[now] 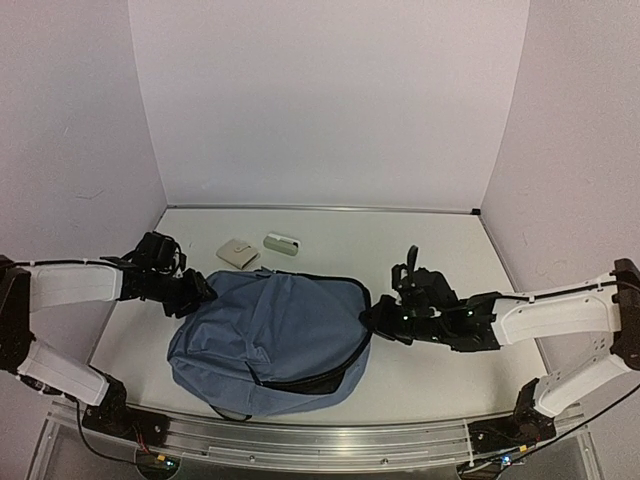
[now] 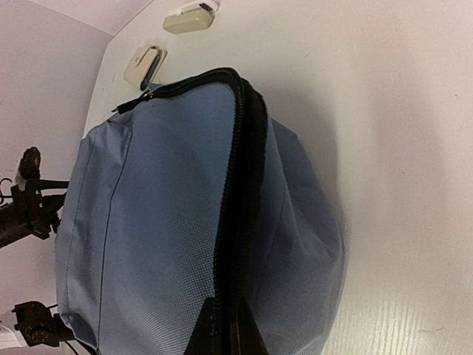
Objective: Pack the student bag
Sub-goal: Adjust the student bag at the center of the board.
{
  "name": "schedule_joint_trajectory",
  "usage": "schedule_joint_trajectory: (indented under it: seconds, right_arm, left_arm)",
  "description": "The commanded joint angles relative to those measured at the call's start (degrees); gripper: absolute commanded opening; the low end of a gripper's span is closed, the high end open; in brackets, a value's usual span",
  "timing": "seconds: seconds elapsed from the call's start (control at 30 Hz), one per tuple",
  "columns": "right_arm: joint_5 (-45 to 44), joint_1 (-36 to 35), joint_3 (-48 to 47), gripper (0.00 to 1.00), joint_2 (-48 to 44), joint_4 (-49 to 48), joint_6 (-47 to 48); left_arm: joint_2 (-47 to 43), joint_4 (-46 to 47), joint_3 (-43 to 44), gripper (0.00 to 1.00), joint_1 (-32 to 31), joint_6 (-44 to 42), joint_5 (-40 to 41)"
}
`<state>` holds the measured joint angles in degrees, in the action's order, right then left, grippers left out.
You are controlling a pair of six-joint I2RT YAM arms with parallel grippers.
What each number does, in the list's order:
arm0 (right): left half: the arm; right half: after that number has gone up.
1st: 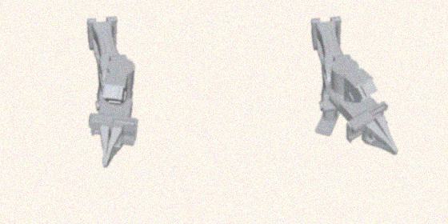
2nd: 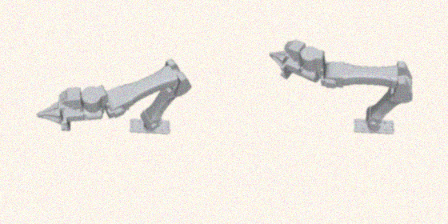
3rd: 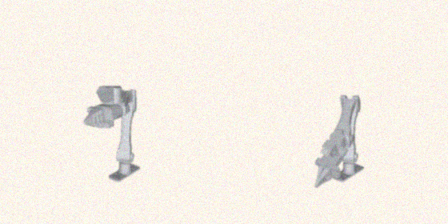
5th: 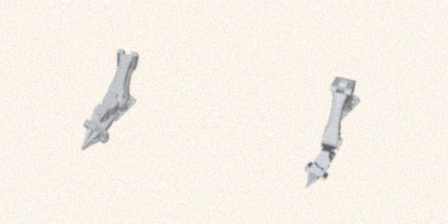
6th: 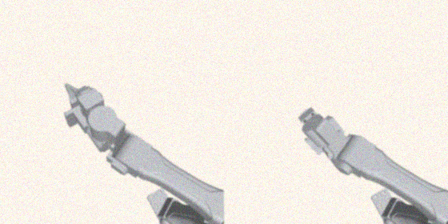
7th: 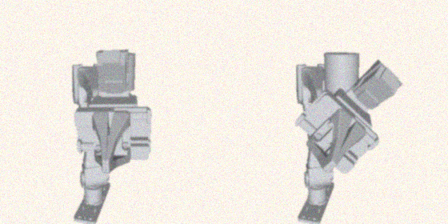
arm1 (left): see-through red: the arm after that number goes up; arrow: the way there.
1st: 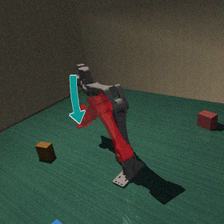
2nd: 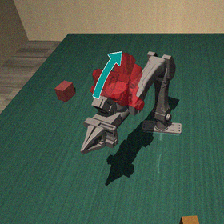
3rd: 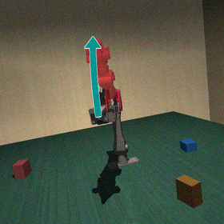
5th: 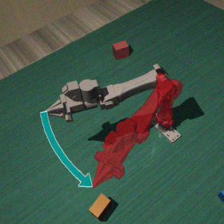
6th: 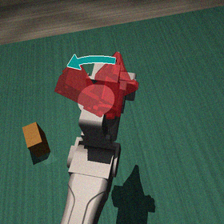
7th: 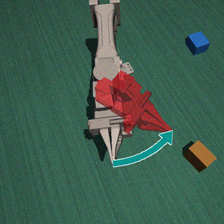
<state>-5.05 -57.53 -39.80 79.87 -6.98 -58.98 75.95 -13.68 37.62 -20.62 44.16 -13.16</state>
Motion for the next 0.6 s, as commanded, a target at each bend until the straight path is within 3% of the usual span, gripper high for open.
schedule_joint_trajectory:
  seconds: [0.0, 0.07, 0.1, 0.13, 0.17, 0.2, 0.27, 0.4, 0.57]
  right_arm:
    - [-3.9, 0.2, 2.1, 0.0, -4.1, 3.4, -2.8]
    - [-4.3, 0.1, 2.5, 0.02, -5.0, 4.8, -3.0]
    - [-4.8, 0.1, 2.5, 0.09, -5.5, 6.0, -3.0]
    - [-5.5, 0.1, 2.3, 0.24, -6.1, 7.4, -2.7]
    - [-6.3, 0.1, 1.9, 0.49, -6.9, 9.8, -2.2]
    - [-7.3, 0.1, 1.2, 0.65, -7.8, 11.9, -1.4]
    - [-9.5, 0.2, -0.8, 0.76, -10.0, 15.4, 0.7]
    - [-10.7, 0.1, -6.0, 0.78, -13.7, 21.2, 6.1]
    - [-5.1, -1.8, -13.5, 0.7, -13.1, 22.2, 11.7]
  left_arm:
    - [8.5, 8.3, 7.6, 0.51, -0.2, -4.9, -6.7]
    - [11.1, 8.9, 10.1, 0.5, -0.3, -5.7, -8.0]
    - [11.7, 8.6, 11.3, 0.5, -0.4, -6.1, -8.5]
    - [11.9, 7.9, 12.5, 0.5, -0.4, -6.4, -8.4]
    - [11.4, 6.8, 13.4, 0.5, -0.4, -6.7, -7.8]
    - [10.4, 5.6, 14.0, 0.53, -0.4, -6.8, -7.0]
    - [7.2, 2.3, 14.4, 0.62, -0.3, -6.6, -4.0]
    - [-0.2, -6.0, 13.2, 0.83, -0.2, -4.9, 0.0]
    - [-10.8, -14.2, 5.3, 0.91, -0.1, 1.8, 0.1]
